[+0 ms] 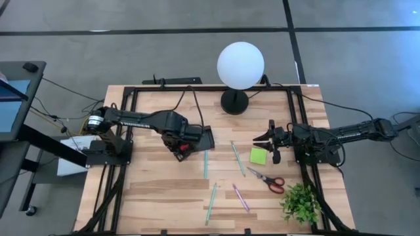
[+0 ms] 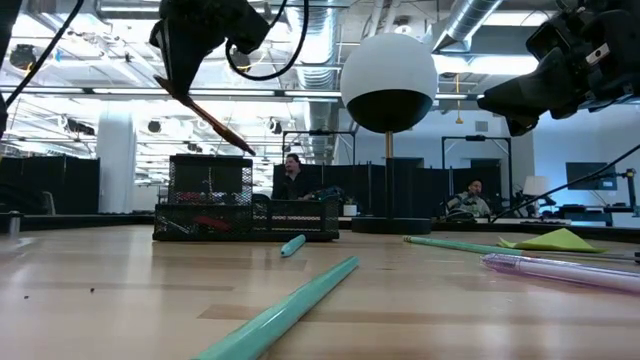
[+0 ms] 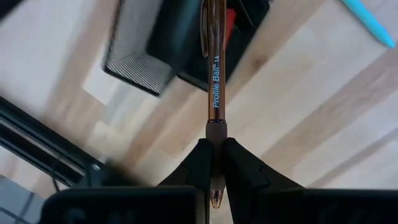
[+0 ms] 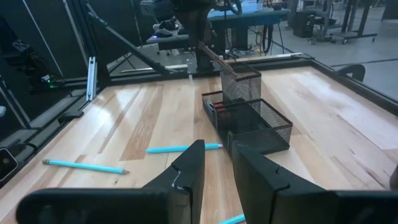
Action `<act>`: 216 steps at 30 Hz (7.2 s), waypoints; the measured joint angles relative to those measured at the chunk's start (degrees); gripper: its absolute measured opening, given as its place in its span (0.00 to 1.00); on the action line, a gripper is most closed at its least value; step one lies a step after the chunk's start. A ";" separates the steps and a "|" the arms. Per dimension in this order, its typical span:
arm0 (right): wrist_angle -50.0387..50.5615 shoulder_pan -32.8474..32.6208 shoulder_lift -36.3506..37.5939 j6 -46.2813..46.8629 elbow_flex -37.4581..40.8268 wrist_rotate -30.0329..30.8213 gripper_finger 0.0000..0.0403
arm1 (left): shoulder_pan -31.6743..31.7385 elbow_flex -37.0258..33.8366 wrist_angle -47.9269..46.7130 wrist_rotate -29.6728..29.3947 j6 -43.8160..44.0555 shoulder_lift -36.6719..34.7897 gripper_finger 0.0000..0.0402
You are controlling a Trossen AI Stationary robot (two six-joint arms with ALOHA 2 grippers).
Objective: Pick and place office supplies into organizer
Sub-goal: Put the brown pen into the black desk organizer, then put the blue pen into the black desk organizer
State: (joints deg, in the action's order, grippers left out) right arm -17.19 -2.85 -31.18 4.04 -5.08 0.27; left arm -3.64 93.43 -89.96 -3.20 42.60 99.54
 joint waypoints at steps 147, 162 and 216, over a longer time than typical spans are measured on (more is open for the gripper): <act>-7.35 0.11 0.00 -1.48 -0.02 -0.22 0.19 | -32.78 -31.91 68.08 -49.97 20.60 -4.63 0.28; -8.94 -0.04 0.00 3.02 -0.02 -0.24 0.19 | -27.58 -32.97 92.37 -49.54 36.22 18.86 0.28; -8.55 -0.07 0.00 4.96 -0.02 -0.26 0.19 | -34.80 -29.98 76.27 -66.58 48.24 23.68 0.28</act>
State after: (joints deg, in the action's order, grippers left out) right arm -25.74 -2.92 -31.18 8.99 -5.10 0.01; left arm -38.44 63.45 -13.69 -69.78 90.83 123.22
